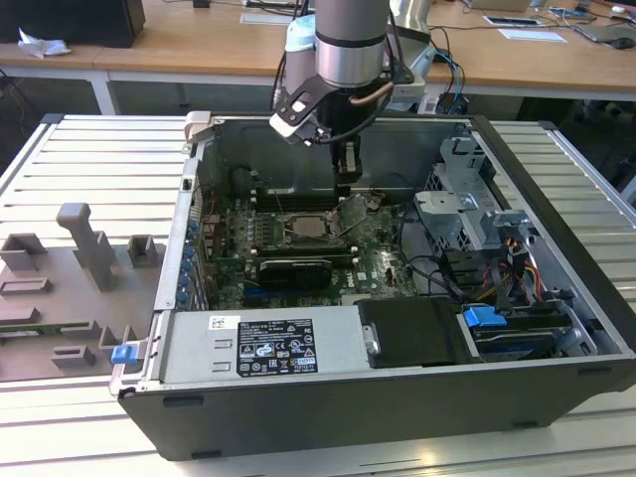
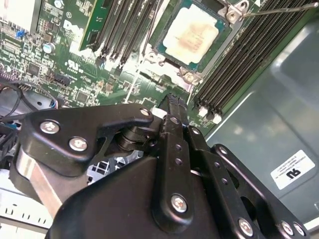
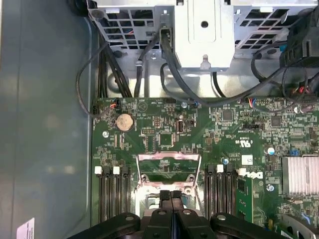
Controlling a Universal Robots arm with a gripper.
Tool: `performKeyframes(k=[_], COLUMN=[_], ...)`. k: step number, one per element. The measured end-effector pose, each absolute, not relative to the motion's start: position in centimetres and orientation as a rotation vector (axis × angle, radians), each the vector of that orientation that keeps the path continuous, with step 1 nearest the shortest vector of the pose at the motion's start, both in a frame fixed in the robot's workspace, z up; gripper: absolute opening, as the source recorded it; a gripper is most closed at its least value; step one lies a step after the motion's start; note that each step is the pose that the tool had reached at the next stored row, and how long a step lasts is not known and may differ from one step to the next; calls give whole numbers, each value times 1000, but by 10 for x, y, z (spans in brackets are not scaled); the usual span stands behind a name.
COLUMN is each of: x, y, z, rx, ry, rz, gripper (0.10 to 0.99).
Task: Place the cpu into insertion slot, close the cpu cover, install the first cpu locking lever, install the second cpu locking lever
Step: 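Close the cpu cover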
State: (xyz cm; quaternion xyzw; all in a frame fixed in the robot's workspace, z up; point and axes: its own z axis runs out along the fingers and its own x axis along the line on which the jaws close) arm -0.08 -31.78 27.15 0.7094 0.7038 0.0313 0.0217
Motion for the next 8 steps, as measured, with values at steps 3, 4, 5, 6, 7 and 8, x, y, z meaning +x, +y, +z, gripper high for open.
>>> performKeyframes(k=[3,4,5,6,7,8], x=[6,10,15,19,21,24], y=[-318,-318,-318,-318,-318,-318], z=[271,270,269,268,267,267], rx=[2199,2199,2197,2187,2183,2182], ry=[2181,2181,2183,2193,2198,2199], rz=[97,96,96,96,96,95], gripper=[106,106,106,106,106,106])
